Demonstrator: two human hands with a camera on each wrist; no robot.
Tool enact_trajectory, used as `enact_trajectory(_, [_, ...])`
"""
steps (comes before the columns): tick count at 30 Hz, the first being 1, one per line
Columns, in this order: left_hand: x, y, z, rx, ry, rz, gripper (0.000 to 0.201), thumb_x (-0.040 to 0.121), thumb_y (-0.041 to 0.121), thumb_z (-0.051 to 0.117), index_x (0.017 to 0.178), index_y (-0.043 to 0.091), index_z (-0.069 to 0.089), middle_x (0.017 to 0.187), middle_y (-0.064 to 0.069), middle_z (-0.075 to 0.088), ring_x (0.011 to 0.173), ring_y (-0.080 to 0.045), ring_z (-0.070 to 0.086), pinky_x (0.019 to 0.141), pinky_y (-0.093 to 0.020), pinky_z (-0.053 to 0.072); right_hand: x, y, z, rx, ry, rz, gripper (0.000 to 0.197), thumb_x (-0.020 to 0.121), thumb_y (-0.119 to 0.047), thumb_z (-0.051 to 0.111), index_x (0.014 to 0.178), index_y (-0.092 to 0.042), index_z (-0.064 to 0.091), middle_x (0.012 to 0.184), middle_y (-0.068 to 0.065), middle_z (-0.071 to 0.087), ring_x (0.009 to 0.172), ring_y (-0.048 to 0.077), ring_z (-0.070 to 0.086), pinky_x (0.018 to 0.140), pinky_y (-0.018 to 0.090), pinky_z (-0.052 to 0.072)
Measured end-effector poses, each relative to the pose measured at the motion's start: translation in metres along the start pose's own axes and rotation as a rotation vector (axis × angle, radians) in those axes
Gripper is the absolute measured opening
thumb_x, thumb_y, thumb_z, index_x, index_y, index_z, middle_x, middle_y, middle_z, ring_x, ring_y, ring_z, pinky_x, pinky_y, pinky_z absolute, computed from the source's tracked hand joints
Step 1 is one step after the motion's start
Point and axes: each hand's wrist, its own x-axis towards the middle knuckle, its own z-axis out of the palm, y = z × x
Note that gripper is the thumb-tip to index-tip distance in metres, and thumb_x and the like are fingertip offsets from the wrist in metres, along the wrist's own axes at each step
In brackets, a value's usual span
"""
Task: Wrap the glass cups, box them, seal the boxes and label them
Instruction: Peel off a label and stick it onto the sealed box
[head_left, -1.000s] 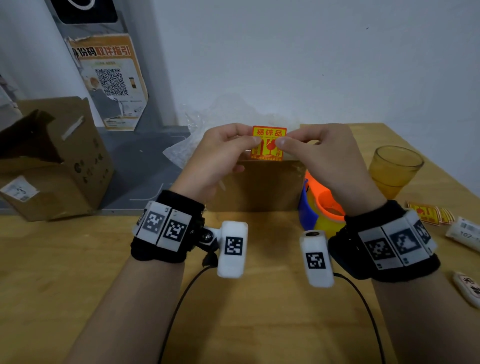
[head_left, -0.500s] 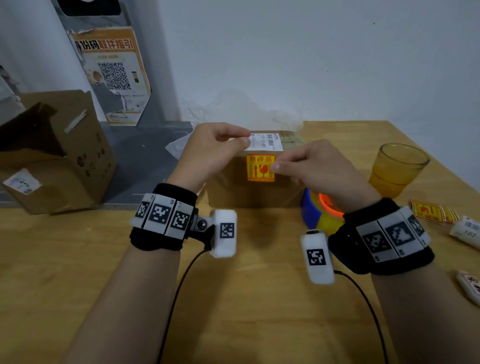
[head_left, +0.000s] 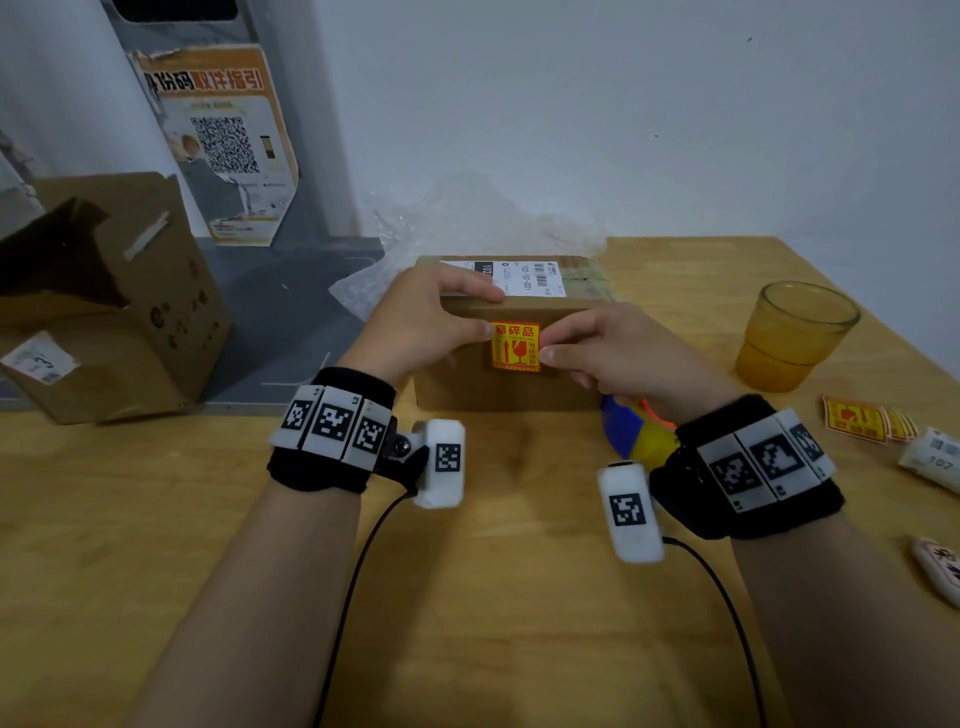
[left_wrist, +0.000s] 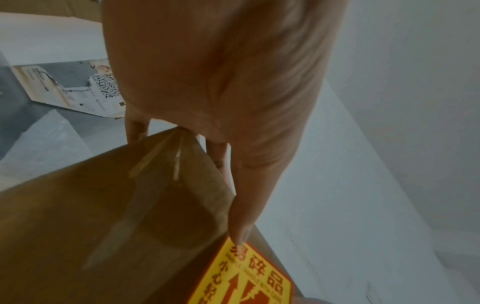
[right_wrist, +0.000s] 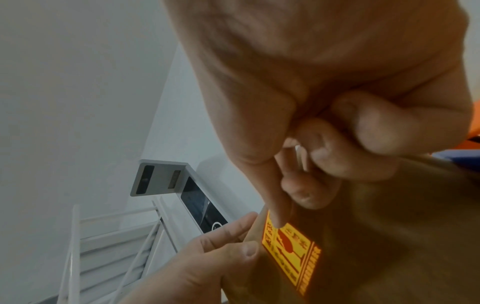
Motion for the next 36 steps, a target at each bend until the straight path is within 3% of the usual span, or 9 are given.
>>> enact_trajectory(2, [0.001, -0.003, 0.002, -0.005, 0.016, 0.008, 0.033, 0.084, 0.01, 0.083, 0.111, 0.028, 0.077, 0.134, 0.009, 0.062, 0.106, -0.003, 0.058, 0.061, -0.003, 0.05, 0.001, 0.001, 0.0, 0.022, -0.005, 0.01, 0.004, 0.095, -0.032, 0.072, 0.098, -0.03, 0.075, 0.057, -0.003, 0.055, 0.039, 0.007, 0.037, 0.04, 0.021, 0.026])
enact_trajectory(6, [0.005, -0.008, 0.006, 0.052, 0.076, 0.013, 0.034, 0.077, 0.019, 0.089, 0.096, 0.043, 0.074, 0.133, 0.008, 0.06, 0.123, -0.014, 0.055, 0.06, 0.001, 0.045, 0.003, 0.002, 0.003, 0.07, -0.018, 0.024, 0.009, 0.096, -0.031, 0.071, 0.104, -0.028, 0.075, 0.06, -0.001, 0.054, 0.038, 0.007, 0.034, 0.039, 0.02, 0.024])
enact_trajectory(12, [0.009, -0.013, 0.011, 0.078, 0.131, 0.015, 0.035, 0.074, 0.023, 0.091, 0.087, 0.047, 0.07, 0.133, 0.002, 0.059, 0.117, -0.013, 0.057, 0.059, 0.004, 0.04, 0.004, 0.003, 0.003, 0.085, 0.002, 0.035, 0.008, 0.096, -0.03, 0.071, 0.103, -0.027, 0.074, 0.062, 0.0, 0.055, 0.037, 0.006, 0.034, 0.037, 0.02, 0.023])
enact_trajectory(28, [0.009, -0.011, 0.015, 0.033, 0.173, -0.018, 0.031, 0.075, 0.025, 0.091, 0.085, 0.046, 0.071, 0.131, 0.004, 0.062, 0.113, -0.012, 0.06, 0.058, 0.005, 0.04, 0.004, 0.003, 0.004, 0.052, -0.005, 0.029, 0.012, 0.097, -0.034, 0.069, 0.108, -0.029, 0.073, 0.062, -0.002, 0.057, 0.037, 0.005, 0.037, 0.039, 0.022, 0.027])
enact_trajectory(36, [0.003, -0.003, 0.014, -0.033, 0.153, -0.044, 0.028, 0.077, 0.017, 0.089, 0.091, 0.036, 0.074, 0.125, 0.009, 0.067, 0.109, -0.009, 0.061, 0.055, -0.002, 0.047, 0.003, 0.003, 0.003, 0.019, 0.009, 0.02, 0.017, 0.098, -0.035, 0.066, 0.112, -0.03, 0.074, 0.057, -0.006, 0.057, 0.037, 0.004, 0.038, 0.037, 0.022, 0.029])
